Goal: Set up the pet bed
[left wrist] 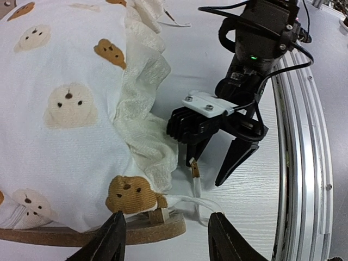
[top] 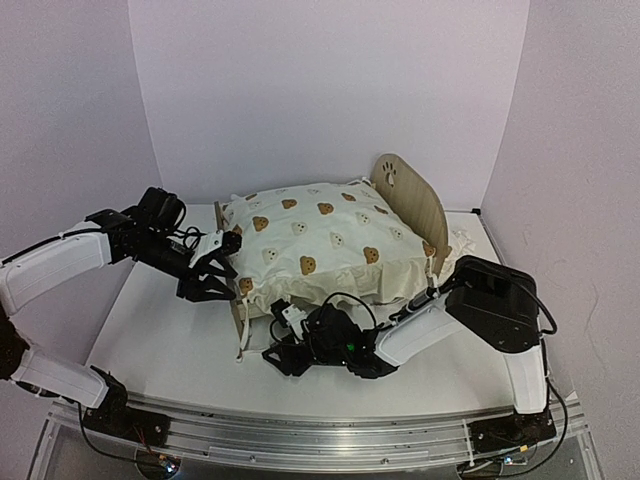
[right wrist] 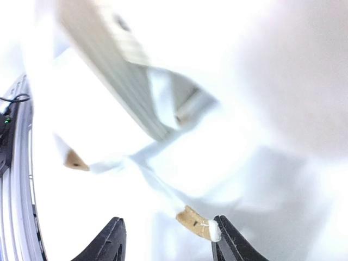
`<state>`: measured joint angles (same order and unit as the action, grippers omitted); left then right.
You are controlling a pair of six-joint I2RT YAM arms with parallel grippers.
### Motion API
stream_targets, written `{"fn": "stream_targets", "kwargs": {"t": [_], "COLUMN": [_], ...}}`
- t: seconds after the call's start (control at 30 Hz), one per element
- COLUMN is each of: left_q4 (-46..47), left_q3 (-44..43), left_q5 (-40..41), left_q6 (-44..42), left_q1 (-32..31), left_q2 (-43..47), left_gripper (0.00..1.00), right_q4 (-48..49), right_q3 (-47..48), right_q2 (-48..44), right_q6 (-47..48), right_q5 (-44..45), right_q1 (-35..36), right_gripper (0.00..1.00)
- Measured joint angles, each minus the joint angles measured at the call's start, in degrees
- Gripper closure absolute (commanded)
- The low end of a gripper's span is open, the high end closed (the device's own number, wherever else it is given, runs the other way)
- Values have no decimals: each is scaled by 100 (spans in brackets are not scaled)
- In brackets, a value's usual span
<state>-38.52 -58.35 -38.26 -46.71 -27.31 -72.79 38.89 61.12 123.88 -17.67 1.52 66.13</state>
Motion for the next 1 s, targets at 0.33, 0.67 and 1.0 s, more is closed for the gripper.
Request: {"fn": "stream_targets", "kwargs": {"t": [0.33,0.67,1.0], "left_q4": [445,612,671], "left_q3": [215,984,1163], "left_q5": [55,-15,-150], "left_q6": [453,296,177], "left_q1": [1125,1112,1112], "left_q2": [22,52,52], "left_gripper": [51,52,56], "right_q4": [1304,1593,1582], "right_q3": [813,1515,2180], "right_q2": [1150,1637,2047], "right_q6": [696,807,715], "right_q5": [-110,-482,-1129], "right_q1": [-128,-324,-384], "right_gripper": [47,72,100]}}
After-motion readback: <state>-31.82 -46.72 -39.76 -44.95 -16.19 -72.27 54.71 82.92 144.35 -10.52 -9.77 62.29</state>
